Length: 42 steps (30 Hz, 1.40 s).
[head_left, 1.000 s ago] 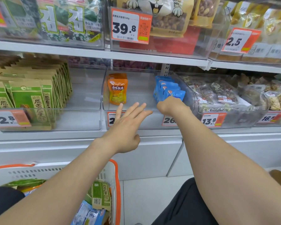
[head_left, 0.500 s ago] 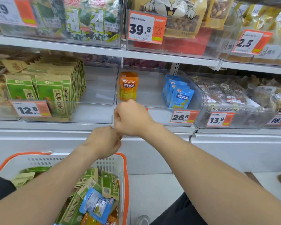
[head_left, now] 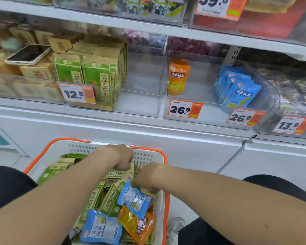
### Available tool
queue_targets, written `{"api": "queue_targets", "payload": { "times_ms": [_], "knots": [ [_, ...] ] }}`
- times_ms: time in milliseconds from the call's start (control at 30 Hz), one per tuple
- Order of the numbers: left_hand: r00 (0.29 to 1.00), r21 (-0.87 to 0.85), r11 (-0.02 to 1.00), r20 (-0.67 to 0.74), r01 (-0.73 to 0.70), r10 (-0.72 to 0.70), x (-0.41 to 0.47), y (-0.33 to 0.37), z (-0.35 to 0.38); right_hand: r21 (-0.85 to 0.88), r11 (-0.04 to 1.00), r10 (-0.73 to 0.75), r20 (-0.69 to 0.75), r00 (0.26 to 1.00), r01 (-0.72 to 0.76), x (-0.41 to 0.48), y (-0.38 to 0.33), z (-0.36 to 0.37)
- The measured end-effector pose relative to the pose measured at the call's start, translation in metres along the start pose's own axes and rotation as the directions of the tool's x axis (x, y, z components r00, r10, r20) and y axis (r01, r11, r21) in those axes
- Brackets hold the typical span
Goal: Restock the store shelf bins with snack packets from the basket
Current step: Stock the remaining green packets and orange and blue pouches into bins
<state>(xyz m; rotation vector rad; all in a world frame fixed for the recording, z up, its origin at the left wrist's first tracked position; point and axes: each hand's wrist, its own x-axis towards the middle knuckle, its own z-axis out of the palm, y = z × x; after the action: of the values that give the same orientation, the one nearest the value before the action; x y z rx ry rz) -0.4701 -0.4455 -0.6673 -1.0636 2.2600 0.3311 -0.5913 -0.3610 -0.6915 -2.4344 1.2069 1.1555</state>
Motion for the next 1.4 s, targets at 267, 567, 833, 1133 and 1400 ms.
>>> {"api": "queue_targets", "payload": {
  "times_ms": [267, 567, 833, 1133, 1400],
  "knots": [
    [0.996, -0.073, 0.995, -0.060, -0.063, 0.058, -0.002, -0.003, -0.004, -0.009, 0.995, 0.095, 0.069, 0.993, -0.094, 0.018, -0.003, 0.004],
    [1.000, -0.054, 0.999, 0.011, 0.004, -0.003, -0.016, -0.023, -0.006, 0.307, 0.919, 0.311, -0.174, 0.934, -0.249, -0.001, 0.042, -0.040],
    [0.999, -0.228, 0.974, -0.054, -0.009, -0.003, -0.025, -0.038, -0.006, 0.466, 0.852, 0.403, -0.300, 0.864, -0.236, -0.021, 0.064, -0.082],
    [0.872, -0.653, 0.725, -0.465, -0.219, -0.155, -0.054, -0.063, -0.034, 0.600, 0.795, 0.370, -0.360, 0.856, -0.090, -0.053, 0.059, -0.097],
    [0.553, -0.751, 0.041, -0.520, -0.659, -0.651, -0.080, -0.052, -0.065, 0.860, 0.409, 0.552, -0.500, 0.667, 0.307, -0.062, 0.061, -0.137]
  ]
}}
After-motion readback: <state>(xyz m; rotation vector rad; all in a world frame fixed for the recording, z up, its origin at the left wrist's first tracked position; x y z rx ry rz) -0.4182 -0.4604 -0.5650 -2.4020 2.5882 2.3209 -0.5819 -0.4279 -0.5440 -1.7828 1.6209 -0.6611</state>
